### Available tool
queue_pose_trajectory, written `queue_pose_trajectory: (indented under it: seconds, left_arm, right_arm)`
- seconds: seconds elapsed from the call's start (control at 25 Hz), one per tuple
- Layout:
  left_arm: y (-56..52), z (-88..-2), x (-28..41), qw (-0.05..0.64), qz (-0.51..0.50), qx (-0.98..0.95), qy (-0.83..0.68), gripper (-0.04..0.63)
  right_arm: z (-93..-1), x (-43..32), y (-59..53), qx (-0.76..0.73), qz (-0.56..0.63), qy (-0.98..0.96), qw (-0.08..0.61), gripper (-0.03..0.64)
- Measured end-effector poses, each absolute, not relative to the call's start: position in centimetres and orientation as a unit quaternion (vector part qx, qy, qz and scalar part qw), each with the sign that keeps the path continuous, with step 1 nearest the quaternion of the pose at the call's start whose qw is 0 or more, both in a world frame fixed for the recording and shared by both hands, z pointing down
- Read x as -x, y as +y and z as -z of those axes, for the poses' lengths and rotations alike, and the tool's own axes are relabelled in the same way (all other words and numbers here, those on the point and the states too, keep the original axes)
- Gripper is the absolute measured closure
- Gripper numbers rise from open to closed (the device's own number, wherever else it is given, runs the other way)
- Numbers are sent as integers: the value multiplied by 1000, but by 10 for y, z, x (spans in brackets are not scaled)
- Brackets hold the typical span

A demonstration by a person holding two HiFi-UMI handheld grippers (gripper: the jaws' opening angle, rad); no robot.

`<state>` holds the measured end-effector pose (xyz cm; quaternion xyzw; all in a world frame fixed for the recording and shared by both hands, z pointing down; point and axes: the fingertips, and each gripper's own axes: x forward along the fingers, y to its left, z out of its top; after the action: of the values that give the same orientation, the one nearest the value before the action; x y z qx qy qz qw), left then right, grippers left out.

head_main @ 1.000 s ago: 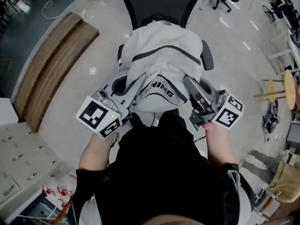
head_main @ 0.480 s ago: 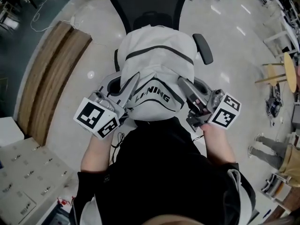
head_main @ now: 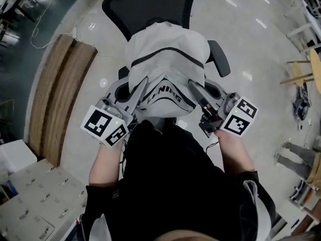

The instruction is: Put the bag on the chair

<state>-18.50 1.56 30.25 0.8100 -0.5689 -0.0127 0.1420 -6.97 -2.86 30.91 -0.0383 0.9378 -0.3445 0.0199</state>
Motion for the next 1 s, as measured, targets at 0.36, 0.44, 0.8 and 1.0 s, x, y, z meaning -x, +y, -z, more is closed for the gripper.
queue_pose_trajectory:
  seconds: [0.36,0.44,0.8,1.0]
  left_arm:
    - [-76,-355,229,177,-9,-848,-499,574]
    - [-93,-372,232,191,-20,-856,-480,574]
    - [-134,-448,243,252,-60,-874,-411,574]
    - [-157,-479,242,271,-77,-877,-390,574]
  right_arm:
    - [-360,108,-102,150,349,925,9,580]
    - [-376,109,-116,173,368,913,13,580]
    - [-457,117,-137,260,423,868,-2,580]
    - [-489,118,-149,280,443,852,-10,580]
